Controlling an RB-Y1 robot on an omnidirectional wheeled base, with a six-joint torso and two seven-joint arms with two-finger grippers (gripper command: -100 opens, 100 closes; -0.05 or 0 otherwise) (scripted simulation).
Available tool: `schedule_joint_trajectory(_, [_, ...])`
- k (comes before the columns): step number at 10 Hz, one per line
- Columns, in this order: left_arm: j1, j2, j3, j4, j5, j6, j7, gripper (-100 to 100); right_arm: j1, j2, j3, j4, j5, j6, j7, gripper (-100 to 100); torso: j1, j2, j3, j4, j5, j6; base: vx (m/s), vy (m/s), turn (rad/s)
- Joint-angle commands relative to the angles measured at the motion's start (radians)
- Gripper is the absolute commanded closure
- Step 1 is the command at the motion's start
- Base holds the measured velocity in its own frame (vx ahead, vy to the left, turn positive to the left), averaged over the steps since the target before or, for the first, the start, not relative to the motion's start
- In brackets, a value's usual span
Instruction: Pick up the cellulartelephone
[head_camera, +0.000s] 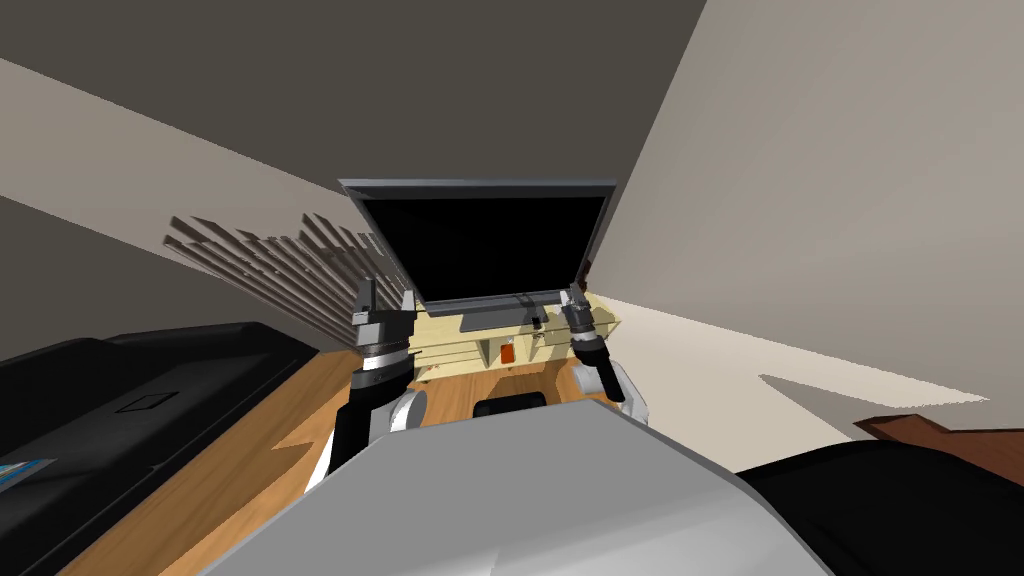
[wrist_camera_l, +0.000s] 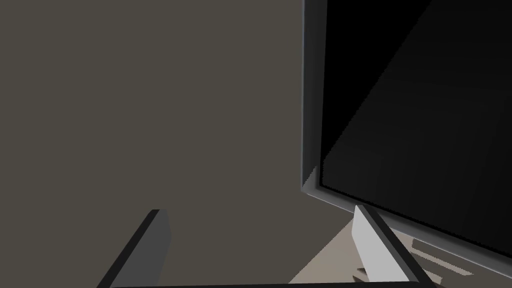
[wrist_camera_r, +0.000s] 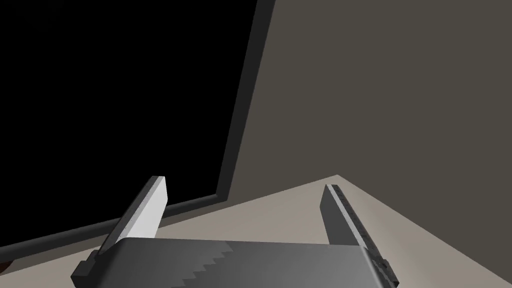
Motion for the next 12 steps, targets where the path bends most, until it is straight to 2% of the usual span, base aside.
schedule_joint_trajectory(1, [0.000, 0.000, 0.000, 0.000, 0.000, 0.000, 0.000, 0, 0.002, -0.010, 0.008, 0.036, 0.014, -0.002, 0.000, -100, 0.000, 0.000, 0.000, 0.000, 0.000, 0.000, -0.074, 0.003, 0.003])
schedule_joint_trajectory(3, [0.000, 0.000, 0.000, 0.000, 0.000, 0.000, 0.000, 0, -0.021, -0.035, 0.038, 0.108, 0.067, 0.019, 0.006, -100, -0.001, -0.002, -0.001, 0.000, 0.000, 0.000, -0.083, 0.005, 0.006])
schedule_joint_trajectory(6, [0.000, 0.000, 0.000, 0.000, 0.000, 0.000, 0.000, 0, -0.033, -0.047, 0.055, 0.166, 0.095, 0.031, 0.010, -100, 0.000, -0.002, -0.001, 0.000, 0.000, 0.000, -0.073, 0.011, 0.004])
schedule_joint_trajectory(8, [0.000, 0.000, 0.000, 0.000, 0.000, 0.000, 0.000, 0, -0.059, -0.074, 0.088, 0.238, 0.152, 0.056, 0.017, -100, 0.000, -0.002, -0.001, 0.000, 0.000, 0.000, -0.081, 0.009, 0.017])
schedule_joint_trajectory(9, [0.000, 0.000, 0.000, 0.000, 0.000, 0.000, 0.000, 0, -0.059, -0.074, 0.088, 0.266, 0.152, 0.056, 0.017, -100, -0.001, -0.002, -0.001, 0.000, 0.000, 0.000, -0.078, 0.010, 0.012])
schedule_joint_trajectory(10, [0.000, 0.000, 0.000, 0.000, 0.000, 0.000, 0.000, 0, -0.059, -0.074, 0.088, 0.266, 0.152, 0.056, 0.017, -100, 0.000, -0.002, -0.001, 0.000, 0.000, 0.000, -0.035, 0.012, -0.006])
schedule_joint_trajectory(11, [0.000, 0.000, 0.000, 0.000, 0.000, 0.000, 0.000, 0, -0.073, -0.089, 0.105, 0.303, 0.181, 0.069, 0.021, -100, 0.000, -0.004, -0.002, -0.001, 0.000, 0.000, -0.043, 0.021, 0.020])
schedule_joint_trajectory(12, [0.000, 0.000, 0.000, 0.000, 0.000, 0.000, 0.000, 0, -0.073, -0.089, 0.105, 0.319, 0.181, 0.069, 0.021, -100, 0.000, -0.004, -0.002, -0.001, 0.000, 0.000, -0.042, 0.018, 0.013])
